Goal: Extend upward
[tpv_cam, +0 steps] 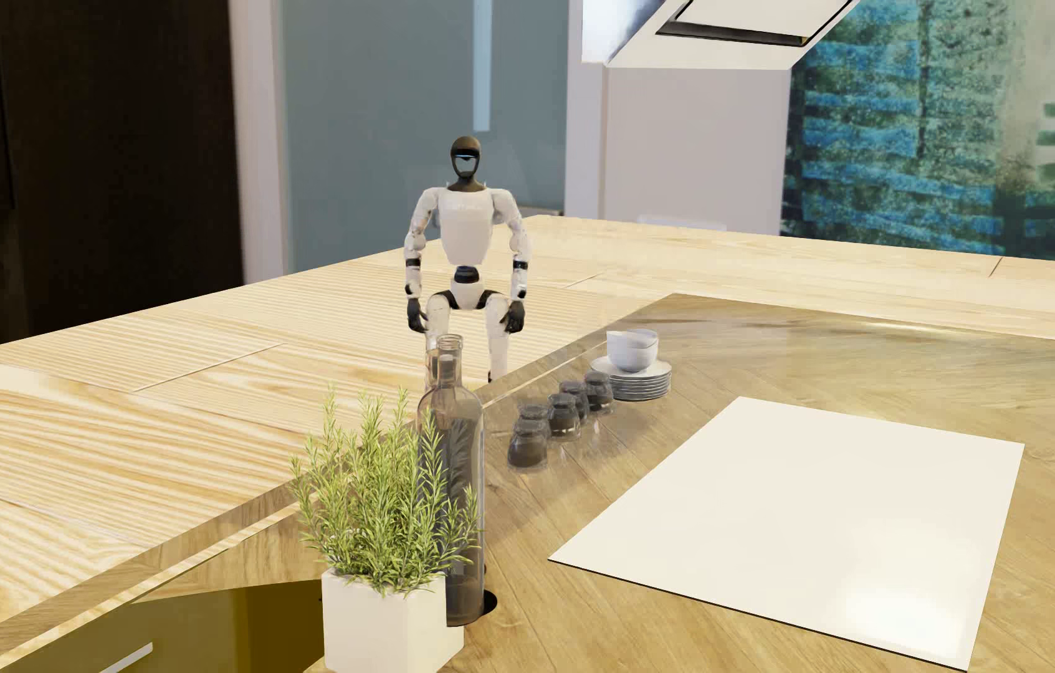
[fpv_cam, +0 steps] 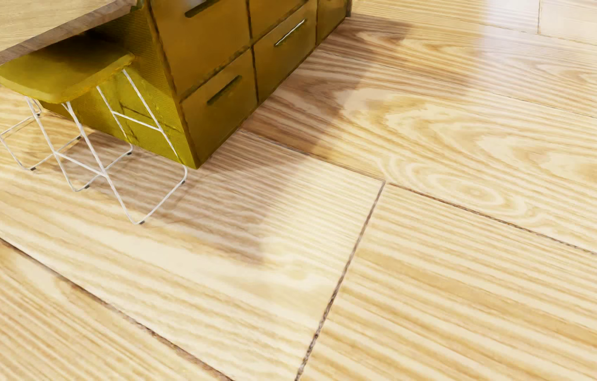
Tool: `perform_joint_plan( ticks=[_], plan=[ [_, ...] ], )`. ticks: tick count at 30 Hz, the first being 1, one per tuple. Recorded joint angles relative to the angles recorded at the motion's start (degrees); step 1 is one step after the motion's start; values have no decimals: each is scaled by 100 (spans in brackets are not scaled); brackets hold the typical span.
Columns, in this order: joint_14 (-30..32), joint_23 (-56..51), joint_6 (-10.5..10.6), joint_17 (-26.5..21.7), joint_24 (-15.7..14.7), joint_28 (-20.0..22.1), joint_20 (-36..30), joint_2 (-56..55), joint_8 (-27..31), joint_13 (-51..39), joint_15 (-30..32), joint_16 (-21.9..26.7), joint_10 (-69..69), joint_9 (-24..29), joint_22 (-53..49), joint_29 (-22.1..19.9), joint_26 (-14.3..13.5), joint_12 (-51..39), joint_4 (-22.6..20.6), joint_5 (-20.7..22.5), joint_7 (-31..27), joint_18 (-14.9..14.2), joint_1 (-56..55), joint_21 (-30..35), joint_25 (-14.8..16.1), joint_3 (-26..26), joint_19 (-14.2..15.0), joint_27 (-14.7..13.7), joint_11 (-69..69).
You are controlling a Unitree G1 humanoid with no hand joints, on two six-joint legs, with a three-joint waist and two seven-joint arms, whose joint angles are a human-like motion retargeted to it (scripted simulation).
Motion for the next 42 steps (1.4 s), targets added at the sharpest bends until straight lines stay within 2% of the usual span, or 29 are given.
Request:
perform_joint_plan(
  ticks=[2,5,7,8,12,14,16,18,21,42],
  plan=[
    [176,-599,-2,-59,0,0,222,9,0,-101,-70,142,-4,59,-705,0,0,-208,5,7,0,0,-40,-236,0,12,0,0,41],
    [328,-2564,18,-379,0,0,1005,-26,0,-943,-75,523,4,107,-2628,0,0,-1245,-5,-8,0,0,-91,-1324,0,74,0,0,97],
    [302,-3757,61,-634,0,0,1527,-96,0,-2152,-46,751,-3,69,-3823,0,0,-2510,-26,-27,0,0,-152,-2137,0,66,0,0,108],
    [191,-4254,-24,-759,0,0,1466,127,0,-2815,-65,974,-13,224,-4192,0,0,-3378,-71,-115,0,0,68,-2436,0,74,0,0,174],
    [136,-5236,21,-1182,0,0,2222,239,0,-5647,-31,1250,-44,220,-5016,0,0,-6379,-108,-134,0,0,121,-3437,0,37,0,0,126],
    [78,-5625,49,-1310,0,0,2702,278,0,-6606,-5,1325,-64,168,-5409,0,0,-7355,-118,-138,0,0,162,-3771,0,49,0,0,102],
    [22,-6025,86,-1413,0,0,3093,313,0,-7135,25,1427,-78,63,-5925,0,0,-7878,-121,-140,0,0,187,-4046,0,71,0,0,74],
    [-38,-6361,117,-1484,0,0,3349,360,0,-7303,57,1520,-86,-27,-6392,0,0,-8067,-123,-141,0,0,233,-4286,0,131,0,0,45],
    [-80,-6673,152,-1596,0,0,3360,440,0,-7213,104,1666,-93,-97,-6731,0,0,-8046,-146,-161,0,0,308,-4434,0,233,0,0,15],
    [41,-6216,102,-1642,0,0,3321,391,0,-7054,143,1707,-71,-104,-6364,0,0,-7785,-223,-236,0,0,193,-4441,0,209,0,0,11]
  ],
)
